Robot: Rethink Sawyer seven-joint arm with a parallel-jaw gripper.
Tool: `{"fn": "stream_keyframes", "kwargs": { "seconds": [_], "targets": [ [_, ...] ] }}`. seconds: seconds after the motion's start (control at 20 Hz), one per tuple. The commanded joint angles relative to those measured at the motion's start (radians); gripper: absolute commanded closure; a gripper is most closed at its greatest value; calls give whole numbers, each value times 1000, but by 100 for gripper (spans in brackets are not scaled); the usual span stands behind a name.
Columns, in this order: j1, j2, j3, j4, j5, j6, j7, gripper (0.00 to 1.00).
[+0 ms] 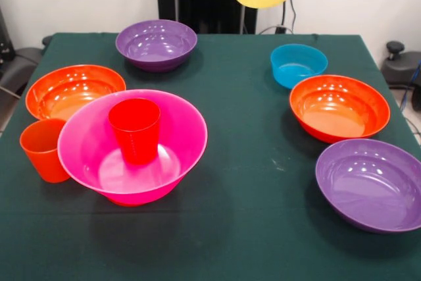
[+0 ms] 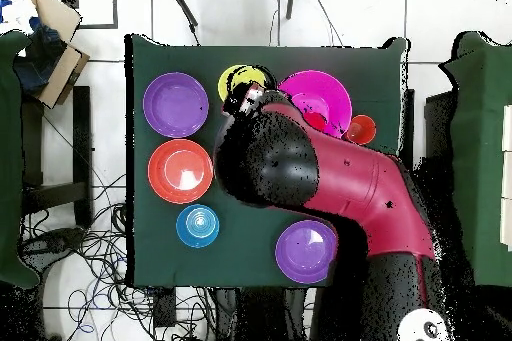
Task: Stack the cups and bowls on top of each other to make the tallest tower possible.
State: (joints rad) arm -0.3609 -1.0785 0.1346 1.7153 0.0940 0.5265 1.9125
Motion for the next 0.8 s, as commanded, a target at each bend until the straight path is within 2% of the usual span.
{"fn": "stream_keyframes", "kwargs": {
  "seconds": [0.05, 0.15, 0.25, 0.35, 0.55, 0.8],
  "targets": [
    [-18, 84, 41, -79, -128, 391, -122, 100],
    [-26, 148, 38, -37, -133, 281, -100, 100],
    [-11, 218, 14, -48, -171, 177, -47, 100],
    [-1, 279, 1, -72, -186, 116, 0, 100],
    [28, 350, -33, -125, -202, 46, 78, 100],
    [44, 395, -53, -155, -208, -16, 106, 100]
  ]
}}
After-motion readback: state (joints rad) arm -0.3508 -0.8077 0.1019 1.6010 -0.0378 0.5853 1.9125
